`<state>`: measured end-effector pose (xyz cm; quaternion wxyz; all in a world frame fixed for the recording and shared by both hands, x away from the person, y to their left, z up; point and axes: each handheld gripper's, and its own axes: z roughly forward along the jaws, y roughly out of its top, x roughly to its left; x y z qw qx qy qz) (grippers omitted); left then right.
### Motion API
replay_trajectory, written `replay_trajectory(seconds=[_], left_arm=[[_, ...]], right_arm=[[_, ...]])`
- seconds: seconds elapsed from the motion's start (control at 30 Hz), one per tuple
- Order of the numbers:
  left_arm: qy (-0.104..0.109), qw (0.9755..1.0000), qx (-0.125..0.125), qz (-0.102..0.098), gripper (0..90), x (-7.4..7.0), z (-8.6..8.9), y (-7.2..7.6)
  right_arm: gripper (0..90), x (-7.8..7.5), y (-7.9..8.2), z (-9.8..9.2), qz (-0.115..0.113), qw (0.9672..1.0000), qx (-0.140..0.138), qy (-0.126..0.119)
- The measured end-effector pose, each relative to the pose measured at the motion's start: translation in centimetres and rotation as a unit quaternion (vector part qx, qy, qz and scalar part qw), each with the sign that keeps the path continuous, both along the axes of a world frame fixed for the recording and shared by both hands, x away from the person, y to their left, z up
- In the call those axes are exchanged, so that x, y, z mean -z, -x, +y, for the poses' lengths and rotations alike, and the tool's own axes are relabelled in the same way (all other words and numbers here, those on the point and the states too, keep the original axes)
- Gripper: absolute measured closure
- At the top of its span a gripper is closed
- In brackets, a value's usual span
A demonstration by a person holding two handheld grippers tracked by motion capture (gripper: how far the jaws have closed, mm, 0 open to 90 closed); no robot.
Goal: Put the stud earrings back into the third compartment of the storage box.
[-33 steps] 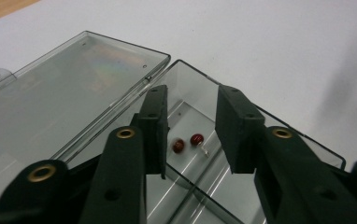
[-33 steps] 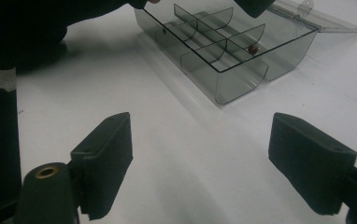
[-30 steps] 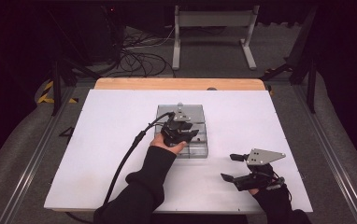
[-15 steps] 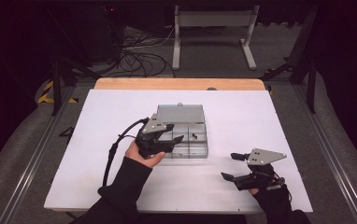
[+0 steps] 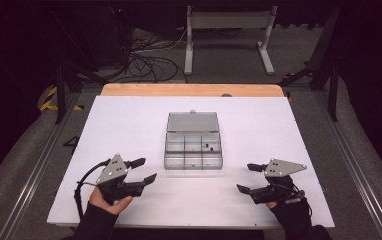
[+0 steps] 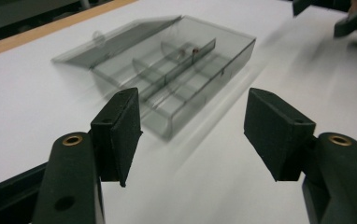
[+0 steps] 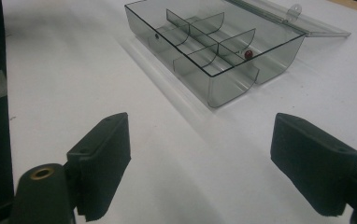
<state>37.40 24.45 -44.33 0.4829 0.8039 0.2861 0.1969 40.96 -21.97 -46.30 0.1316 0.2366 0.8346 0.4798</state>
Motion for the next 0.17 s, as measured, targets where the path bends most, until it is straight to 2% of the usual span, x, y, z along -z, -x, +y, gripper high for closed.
replay_trajectory(seconds=[0.17], left_arm=[[0.020,0.9997,-0.002,0.013,32.6,0.9,1.7,0.6]], right_arm=[[20.5,0.0,0.0,0.1,0.000,1.0000,-0.001,0.002]])
